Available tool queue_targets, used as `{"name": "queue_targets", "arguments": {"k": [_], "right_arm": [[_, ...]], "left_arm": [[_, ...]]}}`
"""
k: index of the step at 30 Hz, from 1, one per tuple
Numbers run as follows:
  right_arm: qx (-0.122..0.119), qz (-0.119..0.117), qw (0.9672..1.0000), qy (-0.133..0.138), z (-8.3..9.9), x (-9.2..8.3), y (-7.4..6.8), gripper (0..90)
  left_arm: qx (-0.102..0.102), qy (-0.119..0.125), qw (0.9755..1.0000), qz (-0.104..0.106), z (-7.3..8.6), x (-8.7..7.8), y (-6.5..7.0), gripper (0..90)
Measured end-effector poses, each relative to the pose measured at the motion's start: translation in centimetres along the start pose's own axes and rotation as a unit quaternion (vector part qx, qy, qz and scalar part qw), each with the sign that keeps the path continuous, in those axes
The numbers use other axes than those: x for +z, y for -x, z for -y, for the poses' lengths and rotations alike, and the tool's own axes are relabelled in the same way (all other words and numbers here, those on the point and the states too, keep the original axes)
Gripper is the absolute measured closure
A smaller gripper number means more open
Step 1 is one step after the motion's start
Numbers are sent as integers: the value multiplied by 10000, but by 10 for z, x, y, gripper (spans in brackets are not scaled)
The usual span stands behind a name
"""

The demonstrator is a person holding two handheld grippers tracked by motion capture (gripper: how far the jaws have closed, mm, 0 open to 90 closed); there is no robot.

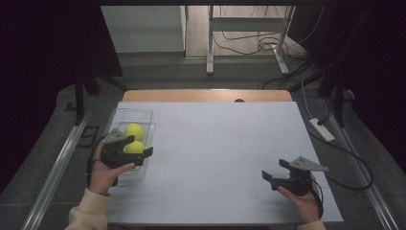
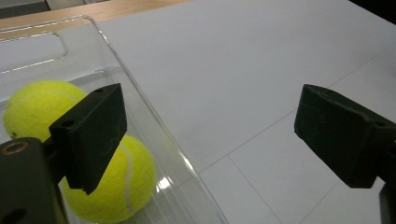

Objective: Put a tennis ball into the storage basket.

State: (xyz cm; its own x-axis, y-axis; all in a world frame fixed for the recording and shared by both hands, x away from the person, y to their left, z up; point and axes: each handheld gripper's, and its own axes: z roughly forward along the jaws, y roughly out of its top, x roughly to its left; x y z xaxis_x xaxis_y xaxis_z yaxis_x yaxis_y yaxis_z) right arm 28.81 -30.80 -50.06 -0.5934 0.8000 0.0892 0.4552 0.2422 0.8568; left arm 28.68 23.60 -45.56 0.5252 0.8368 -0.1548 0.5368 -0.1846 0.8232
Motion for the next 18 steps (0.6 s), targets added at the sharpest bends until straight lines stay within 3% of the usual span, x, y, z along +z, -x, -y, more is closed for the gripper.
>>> {"name": "queue_targets", "arguments": {"k": [4,7,11,18], "right_arm": [[-23,-20,10000,23,-2,-1,-1,129],[-39,-11,10000,32,-2,-2,-1,129],[-32,22,10000,21,-1,-4,-2,129],[-28,72,10000,19,-1,-5,-2,129]], "left_arm": [[67,15,10000,44,6,-2,8,104],[35,79,9998,190,11,-1,15,103],[193,0,9997,162,20,3,26,97],[257,-29,9994,218,31,5,33,90]]}}
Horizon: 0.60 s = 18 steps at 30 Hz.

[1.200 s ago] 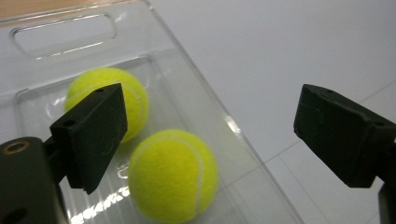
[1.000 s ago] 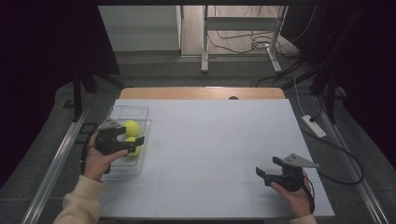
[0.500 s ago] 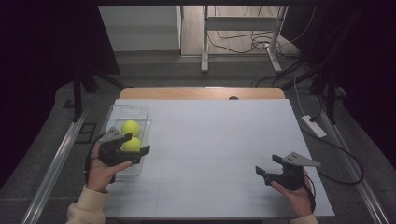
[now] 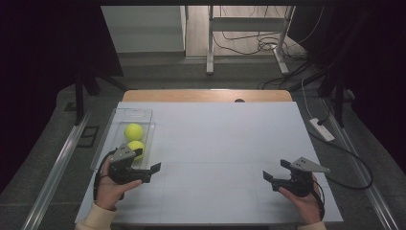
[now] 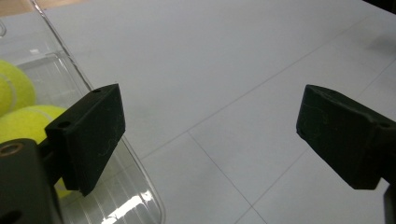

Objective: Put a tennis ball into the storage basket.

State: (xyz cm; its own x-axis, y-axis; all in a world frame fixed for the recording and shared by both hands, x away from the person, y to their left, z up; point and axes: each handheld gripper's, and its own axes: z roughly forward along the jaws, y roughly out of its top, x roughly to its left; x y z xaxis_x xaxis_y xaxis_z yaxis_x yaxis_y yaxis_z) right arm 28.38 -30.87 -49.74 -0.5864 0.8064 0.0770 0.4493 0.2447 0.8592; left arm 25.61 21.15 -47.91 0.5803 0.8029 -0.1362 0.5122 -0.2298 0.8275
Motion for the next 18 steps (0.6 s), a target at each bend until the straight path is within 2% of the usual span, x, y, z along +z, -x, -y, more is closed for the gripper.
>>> {"name": "queue_targets", "arguments": {"k": [12,18], "right_arm": [[-5,10,10000,-37,3,1,1,129],[-13,-5,10000,-2,2,0,2,128]], "left_arm": [[45,129,9999,33,8,1,5,88],[52,88,9999,31,8,4,4,85]]}}
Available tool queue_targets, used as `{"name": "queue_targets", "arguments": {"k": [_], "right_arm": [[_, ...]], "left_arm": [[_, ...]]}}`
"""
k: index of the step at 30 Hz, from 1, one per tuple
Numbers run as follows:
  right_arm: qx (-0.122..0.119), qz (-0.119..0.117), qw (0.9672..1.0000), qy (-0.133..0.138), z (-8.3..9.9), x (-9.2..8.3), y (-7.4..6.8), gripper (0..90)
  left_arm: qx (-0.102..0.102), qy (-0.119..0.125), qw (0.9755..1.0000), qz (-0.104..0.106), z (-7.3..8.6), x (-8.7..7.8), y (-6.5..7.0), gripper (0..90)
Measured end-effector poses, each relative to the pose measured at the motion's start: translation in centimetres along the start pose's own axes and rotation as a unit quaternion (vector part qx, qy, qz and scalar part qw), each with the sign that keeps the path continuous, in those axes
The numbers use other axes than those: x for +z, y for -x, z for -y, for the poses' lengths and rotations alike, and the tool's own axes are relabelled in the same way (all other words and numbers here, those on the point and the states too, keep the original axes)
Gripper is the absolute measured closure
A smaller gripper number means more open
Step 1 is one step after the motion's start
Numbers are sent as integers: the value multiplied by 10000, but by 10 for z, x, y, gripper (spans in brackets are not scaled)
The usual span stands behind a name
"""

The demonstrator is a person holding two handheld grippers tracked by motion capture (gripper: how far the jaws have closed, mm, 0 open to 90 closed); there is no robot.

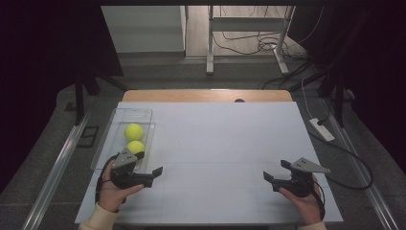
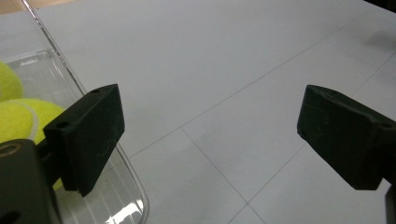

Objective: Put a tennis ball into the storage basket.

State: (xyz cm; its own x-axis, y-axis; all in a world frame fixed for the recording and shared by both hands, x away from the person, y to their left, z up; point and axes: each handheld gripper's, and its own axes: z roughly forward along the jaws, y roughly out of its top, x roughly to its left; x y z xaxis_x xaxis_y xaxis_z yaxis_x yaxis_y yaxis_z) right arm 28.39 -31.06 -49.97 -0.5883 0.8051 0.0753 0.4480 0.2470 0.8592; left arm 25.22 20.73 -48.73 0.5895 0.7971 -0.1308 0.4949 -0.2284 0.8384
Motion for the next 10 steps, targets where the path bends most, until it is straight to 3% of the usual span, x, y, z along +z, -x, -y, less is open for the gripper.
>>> {"name": "queue_targets", "arguments": {"k": [10], "right_arm": [[3,-80,10000,30,-1,2,1,127]], "left_arm": [[-83,17,10000,27,-1,0,-2,83]]}}
